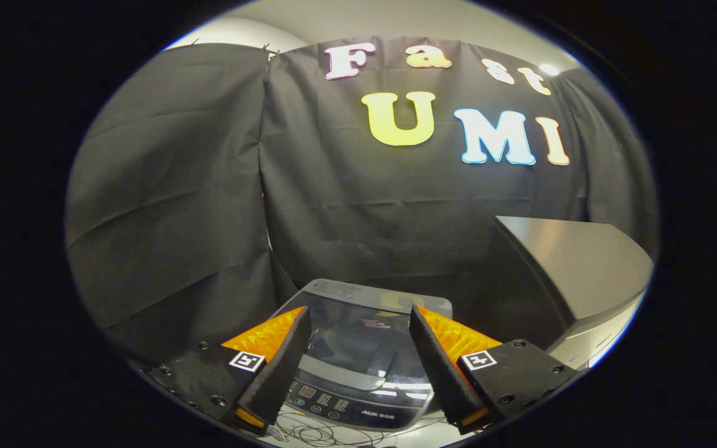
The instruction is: Put the clothes into the washing machine and then close the washing machine lid.
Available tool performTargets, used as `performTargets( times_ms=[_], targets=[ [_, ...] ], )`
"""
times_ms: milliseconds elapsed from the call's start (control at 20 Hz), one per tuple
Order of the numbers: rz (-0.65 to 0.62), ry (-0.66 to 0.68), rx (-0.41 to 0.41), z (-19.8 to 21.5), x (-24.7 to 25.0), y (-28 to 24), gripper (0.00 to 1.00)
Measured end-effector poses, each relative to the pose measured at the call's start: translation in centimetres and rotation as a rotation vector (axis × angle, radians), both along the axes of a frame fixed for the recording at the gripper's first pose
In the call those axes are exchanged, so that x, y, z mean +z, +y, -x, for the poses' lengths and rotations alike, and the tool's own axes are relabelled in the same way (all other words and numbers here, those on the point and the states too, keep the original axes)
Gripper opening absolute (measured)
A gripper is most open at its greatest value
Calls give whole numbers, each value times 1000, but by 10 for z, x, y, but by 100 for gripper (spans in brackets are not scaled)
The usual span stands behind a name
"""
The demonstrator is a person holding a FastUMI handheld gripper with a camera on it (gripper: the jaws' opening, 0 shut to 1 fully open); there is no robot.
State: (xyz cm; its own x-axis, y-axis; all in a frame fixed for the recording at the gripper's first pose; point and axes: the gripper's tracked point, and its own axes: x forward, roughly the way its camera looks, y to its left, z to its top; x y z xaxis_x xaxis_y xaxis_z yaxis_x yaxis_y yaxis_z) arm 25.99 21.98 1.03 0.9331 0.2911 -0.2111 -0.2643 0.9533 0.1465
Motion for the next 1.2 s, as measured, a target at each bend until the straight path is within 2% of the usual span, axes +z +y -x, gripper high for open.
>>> performTargets(
  times_ms=[100,350,600,850,1000,1200],
  targets=[
    [-30,-35,4,20,15,-42,98],
    [-13,-111,-18,77,22,-159,99],
    [69,-217,-72,128,34,-270,98],
    [30,-282,-139,177,40,-332,98],
    [-19,-260,-173,202,30,-346,98],
    [5,-253,-209,222,17,-359,98]
  ],
)
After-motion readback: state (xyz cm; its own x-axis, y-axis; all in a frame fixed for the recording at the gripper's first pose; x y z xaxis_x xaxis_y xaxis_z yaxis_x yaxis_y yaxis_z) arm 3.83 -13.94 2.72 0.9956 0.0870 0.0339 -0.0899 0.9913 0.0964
